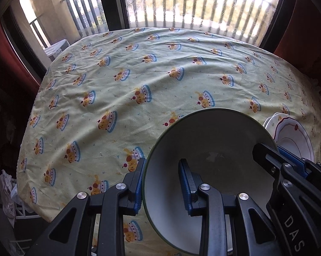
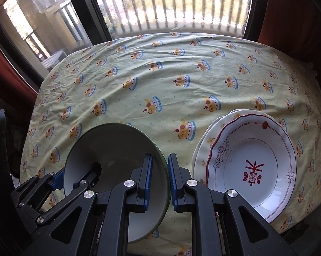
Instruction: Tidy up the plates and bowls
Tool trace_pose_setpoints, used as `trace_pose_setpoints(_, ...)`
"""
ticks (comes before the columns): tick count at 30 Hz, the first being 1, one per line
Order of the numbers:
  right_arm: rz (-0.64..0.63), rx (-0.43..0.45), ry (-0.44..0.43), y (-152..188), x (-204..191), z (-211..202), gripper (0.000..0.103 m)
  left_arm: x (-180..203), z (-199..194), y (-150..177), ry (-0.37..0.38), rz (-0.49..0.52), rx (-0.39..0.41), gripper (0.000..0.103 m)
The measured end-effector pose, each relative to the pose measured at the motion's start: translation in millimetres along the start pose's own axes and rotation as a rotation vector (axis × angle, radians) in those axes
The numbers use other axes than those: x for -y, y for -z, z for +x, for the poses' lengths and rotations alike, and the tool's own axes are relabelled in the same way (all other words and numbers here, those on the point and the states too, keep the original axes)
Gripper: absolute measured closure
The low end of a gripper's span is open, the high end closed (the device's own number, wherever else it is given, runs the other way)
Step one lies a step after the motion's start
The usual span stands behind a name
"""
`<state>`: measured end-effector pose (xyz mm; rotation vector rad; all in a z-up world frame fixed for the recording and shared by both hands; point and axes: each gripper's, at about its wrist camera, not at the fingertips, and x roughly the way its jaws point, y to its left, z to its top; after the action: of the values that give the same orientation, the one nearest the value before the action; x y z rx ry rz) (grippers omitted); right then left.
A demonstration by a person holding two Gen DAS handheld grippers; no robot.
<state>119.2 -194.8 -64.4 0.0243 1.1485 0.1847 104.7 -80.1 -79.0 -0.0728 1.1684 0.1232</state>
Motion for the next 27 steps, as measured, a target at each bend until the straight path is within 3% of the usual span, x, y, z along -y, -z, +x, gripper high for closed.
trace_pose_setpoints(9,-0.027,0.012,-0.040,-0.3,-0.6,-0.3,0.077,-0.8,-2.1,0.0,0.005,0.003,-0.010,0.071)
trace_pose_setpoints(11,-0.020,0.000,-0.056,-0.4,0.2,-0.6,0.074,-2.5,-6.6,-0.2,0.001,0.008,-0.002,0.066)
trace_pose_setpoints(15,-0.013,-0.001,-0.078,-0.3,-4.3,-4.6,0.053,-8.1,-10.0,-1.8,0.012,0.025,0.004,0.046)
trace_pose_setpoints(21,0.052,-0.007,-0.087,2.1,-6.7,-3.5,0.037,-17.3,-3.8,-6.0,0.082,0.041,-0.023,0.029)
trace_pose_setpoints(27,0.102,-0.010,-0.016,0.1,-7.5,-5.4,0.029,-20.8,6.2,-12.7,0.198,0.069,-0.064,0.027)
